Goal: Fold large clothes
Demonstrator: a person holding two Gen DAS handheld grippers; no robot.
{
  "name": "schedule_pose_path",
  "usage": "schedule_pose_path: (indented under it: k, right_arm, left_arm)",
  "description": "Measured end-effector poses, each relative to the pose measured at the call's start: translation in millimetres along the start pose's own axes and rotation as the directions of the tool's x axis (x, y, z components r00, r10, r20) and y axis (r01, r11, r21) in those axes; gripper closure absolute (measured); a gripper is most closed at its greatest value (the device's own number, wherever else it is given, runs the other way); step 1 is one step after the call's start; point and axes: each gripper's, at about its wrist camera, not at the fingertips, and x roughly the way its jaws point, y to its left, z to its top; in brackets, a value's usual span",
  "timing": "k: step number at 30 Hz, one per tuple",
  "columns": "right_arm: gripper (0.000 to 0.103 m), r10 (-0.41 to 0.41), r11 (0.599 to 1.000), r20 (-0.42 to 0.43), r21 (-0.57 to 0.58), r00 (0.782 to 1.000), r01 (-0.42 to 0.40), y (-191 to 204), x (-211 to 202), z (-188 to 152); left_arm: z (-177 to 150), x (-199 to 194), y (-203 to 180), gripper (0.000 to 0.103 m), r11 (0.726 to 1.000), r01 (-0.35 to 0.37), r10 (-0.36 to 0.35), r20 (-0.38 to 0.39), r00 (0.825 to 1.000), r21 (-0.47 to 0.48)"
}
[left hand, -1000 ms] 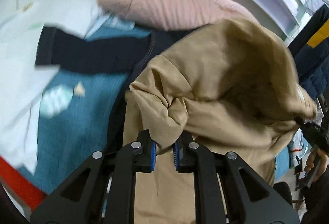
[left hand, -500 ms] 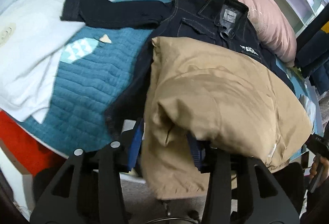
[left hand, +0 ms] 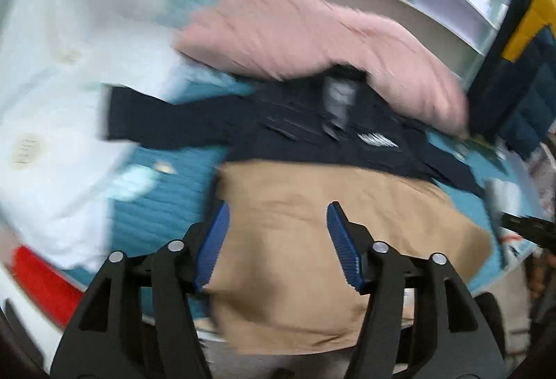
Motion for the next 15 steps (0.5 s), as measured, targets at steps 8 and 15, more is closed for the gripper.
schedule_pose_path:
  k: [8,15]
  right_arm:
    - [0.093,-0.122,0.991,-0.291,0.009,0.949,0.13,-31,107,-36]
    - [0.092,-0.139,0.989,-0.245,0.009,0.959,0.146,-25,91,-31]
  left_arm:
    - [-72,107,8,0.04,0.997,-0.042,0.017,-0.365,0.931,-0.062]
    - [-72,110,13,0.039,0.998,-0.015,-0.009,-0.347,0.938,-0.069]
